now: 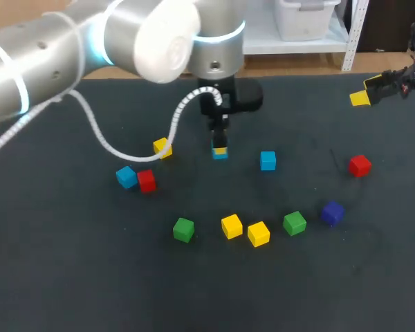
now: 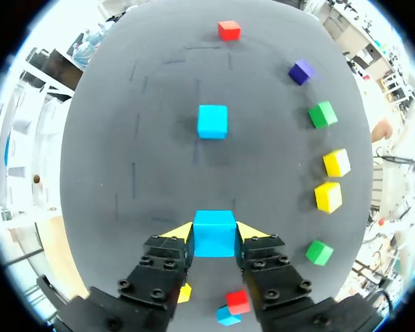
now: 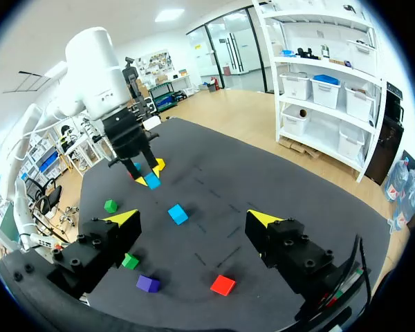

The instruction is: Place the blue cubes, place green cubes on the blue cubes, place the yellow cubes on the green cubes, then place the red cubes on the yellow cubes, and place purple cube on the red cubes.

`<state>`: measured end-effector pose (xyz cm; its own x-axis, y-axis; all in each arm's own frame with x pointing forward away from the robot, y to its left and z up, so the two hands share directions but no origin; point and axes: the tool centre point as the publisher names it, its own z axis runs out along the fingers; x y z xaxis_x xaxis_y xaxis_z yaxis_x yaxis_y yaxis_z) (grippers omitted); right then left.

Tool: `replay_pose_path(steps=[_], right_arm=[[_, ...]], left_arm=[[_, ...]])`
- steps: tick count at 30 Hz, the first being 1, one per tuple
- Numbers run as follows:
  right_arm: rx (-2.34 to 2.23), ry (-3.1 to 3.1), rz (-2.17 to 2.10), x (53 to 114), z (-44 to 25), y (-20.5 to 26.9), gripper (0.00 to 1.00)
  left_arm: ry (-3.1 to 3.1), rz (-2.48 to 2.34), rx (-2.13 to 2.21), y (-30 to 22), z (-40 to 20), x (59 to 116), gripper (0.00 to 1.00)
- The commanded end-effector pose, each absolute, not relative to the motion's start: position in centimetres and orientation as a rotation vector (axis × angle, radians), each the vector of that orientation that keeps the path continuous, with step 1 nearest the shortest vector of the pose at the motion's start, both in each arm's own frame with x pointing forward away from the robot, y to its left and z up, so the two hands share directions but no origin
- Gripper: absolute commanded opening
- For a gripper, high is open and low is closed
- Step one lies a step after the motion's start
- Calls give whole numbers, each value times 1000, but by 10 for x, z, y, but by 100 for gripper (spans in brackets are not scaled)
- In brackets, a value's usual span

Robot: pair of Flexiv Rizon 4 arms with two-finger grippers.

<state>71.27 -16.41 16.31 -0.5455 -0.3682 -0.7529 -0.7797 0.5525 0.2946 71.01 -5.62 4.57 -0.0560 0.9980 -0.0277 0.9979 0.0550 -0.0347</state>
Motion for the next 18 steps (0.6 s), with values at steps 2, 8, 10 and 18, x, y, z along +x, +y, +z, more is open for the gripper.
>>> replay_pose_path(steps=[2,8,10,18], right_arm=[[-919,2147,835,713,163,-164,100],[-919,2147,835,713,163,-164,100],[-919,2147,835,713,163,-164,100],[-919,2147,835,713,163,-164,100]], left_arm=[[-2172,60,-2012,-76,40,717,0],[-2158,34,-1989,-83,32,711,0],[-2160,29,-1971,-84,29,710,0],[-2144,36,-2012,-94,19,710,0]])
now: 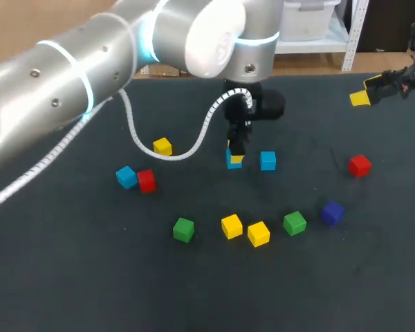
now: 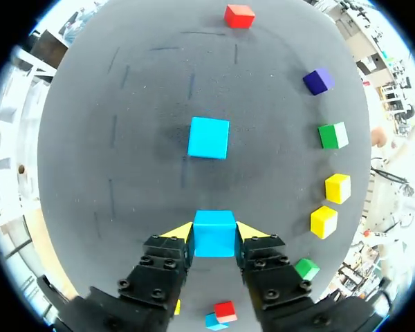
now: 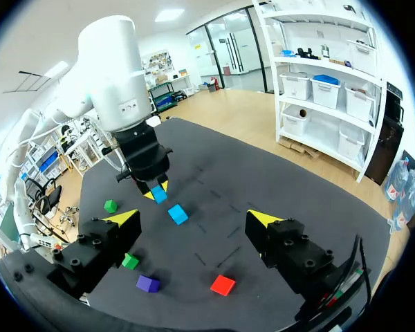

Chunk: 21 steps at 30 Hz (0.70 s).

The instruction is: Place the blue cubes, place green cubes on the blue cubes, place the yellow cubes on the green cubes, then place the red cubes on the yellow cubes, and place purple cube on the red cubes.

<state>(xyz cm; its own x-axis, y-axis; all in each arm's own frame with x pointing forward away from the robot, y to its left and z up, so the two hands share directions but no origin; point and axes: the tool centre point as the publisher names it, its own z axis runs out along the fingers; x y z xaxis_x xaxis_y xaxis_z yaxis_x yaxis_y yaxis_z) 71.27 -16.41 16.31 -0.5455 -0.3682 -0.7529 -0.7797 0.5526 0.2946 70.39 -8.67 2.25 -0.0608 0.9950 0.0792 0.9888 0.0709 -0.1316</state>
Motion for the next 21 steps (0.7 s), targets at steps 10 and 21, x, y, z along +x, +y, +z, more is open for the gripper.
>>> replay_pose_path(steps=[10,21], right_arm=[[-919,2147,835,713,163,-164,100],[-919,2147,835,713,163,-164,100]], left_arm=[[-2148,51,-2042,-106,19,717,0],[-2154,81,-2048,-117,12,715,0]])
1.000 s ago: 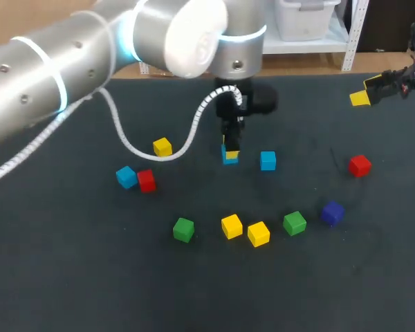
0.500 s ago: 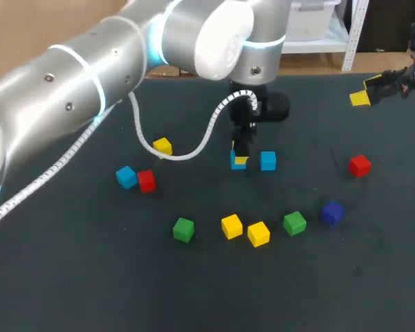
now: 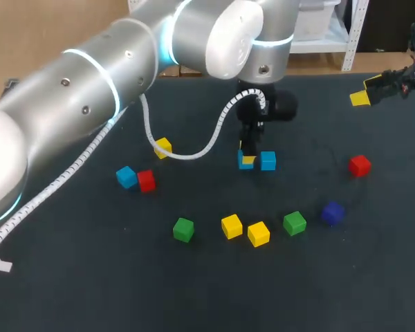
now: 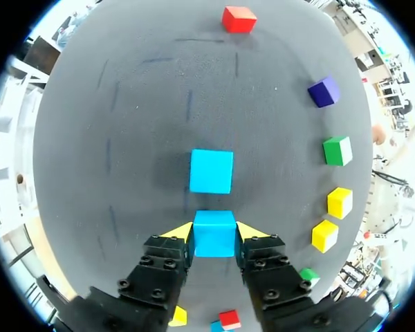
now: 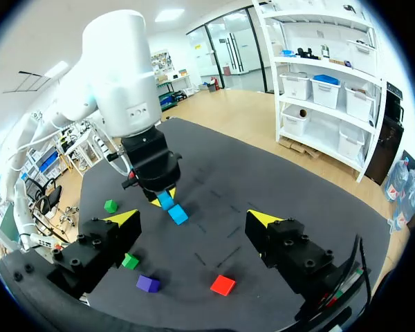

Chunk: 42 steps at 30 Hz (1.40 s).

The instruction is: Place the blue cubes, place green cubes on the blue cubes, place the yellow cubes on the green cubes, then place the red cubes on the yellow cubes, and place purple cube on the red cubes.

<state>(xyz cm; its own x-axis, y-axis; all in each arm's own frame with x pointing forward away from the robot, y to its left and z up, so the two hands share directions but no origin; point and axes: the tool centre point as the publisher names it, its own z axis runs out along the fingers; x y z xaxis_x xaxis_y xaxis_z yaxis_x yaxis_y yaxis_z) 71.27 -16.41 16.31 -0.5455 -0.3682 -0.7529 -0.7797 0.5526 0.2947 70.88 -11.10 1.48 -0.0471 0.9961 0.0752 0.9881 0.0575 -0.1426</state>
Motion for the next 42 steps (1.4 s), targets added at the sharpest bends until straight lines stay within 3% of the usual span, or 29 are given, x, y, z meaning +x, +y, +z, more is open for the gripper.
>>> replay_pose_path(steps=[1,42], right_arm=[[-919,2147,835,713,163,-164,100],[-919,2147,835,713,163,-164,100]], left_arm=[[-2156,83,-2048,-118,12,715,0],[-2188,-75,-2096,-117,-2,718,0]])
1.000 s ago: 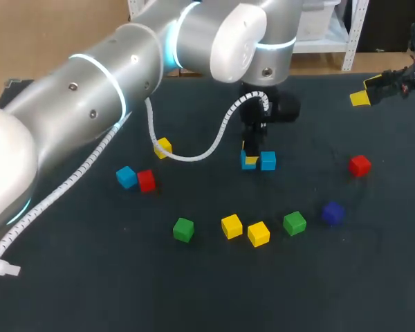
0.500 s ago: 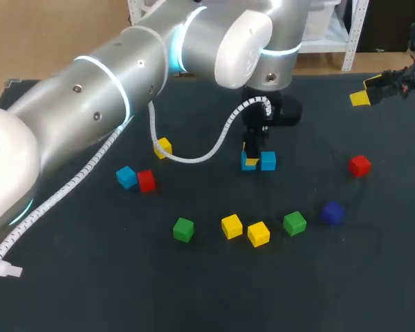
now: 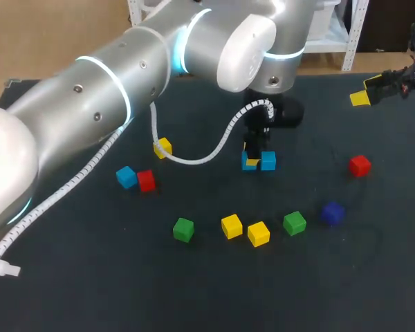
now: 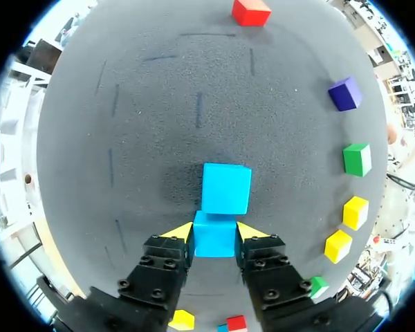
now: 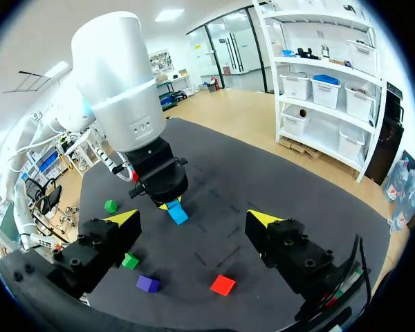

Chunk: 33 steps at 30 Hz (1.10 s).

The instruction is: Place the blue cubes, place green cubes on the blue cubes, place the yellow cubes on the green cubes, then place the red cubes on the yellow cubes, and place purple cube on the red cubes.

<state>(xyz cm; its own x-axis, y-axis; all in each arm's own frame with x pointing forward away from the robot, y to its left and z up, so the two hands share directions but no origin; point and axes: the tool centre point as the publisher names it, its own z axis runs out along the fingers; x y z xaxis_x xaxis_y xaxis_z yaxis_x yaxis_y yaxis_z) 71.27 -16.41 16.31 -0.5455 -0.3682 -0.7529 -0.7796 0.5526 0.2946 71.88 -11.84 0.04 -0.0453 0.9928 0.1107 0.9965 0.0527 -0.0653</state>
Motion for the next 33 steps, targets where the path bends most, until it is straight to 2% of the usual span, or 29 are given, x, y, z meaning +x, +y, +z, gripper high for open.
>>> replay_pose_path(steps=[1,11,12,14,15,17,18,19,33], right_arm=[[-919,2147,835,713,163,-164,100],[-919,2147,835,713,163,-164,100],[-919,2147,835,713,163,-164,100],[-919,2147,835,713,163,-164,100],[-919,2147,835,713,163,-164,100],[-919,2147,835,713,163,-164,100],[-919,2147,835,713,163,-164,100],[-919,2147,835,713,163,-164,100],[-919,2147,835,713,163,-164,100]], left_arm=[[-2187,-77,-2097,-116,-3,718,0],[-2185,-42,-2116,-116,-2,716,0],[-2186,-39,-2116,-116,-2,716,4],[-2189,-27,-2118,-115,0,717,4],[-2189,-25,-2120,-115,0,718,15],[-2191,-12,-2132,-114,2,718,47],[-2190,-11,-2132,-114,2,718,86],[-2189,-13,-2133,-113,2,719,100],[-2198,-16,-2126,-110,6,722,100]])
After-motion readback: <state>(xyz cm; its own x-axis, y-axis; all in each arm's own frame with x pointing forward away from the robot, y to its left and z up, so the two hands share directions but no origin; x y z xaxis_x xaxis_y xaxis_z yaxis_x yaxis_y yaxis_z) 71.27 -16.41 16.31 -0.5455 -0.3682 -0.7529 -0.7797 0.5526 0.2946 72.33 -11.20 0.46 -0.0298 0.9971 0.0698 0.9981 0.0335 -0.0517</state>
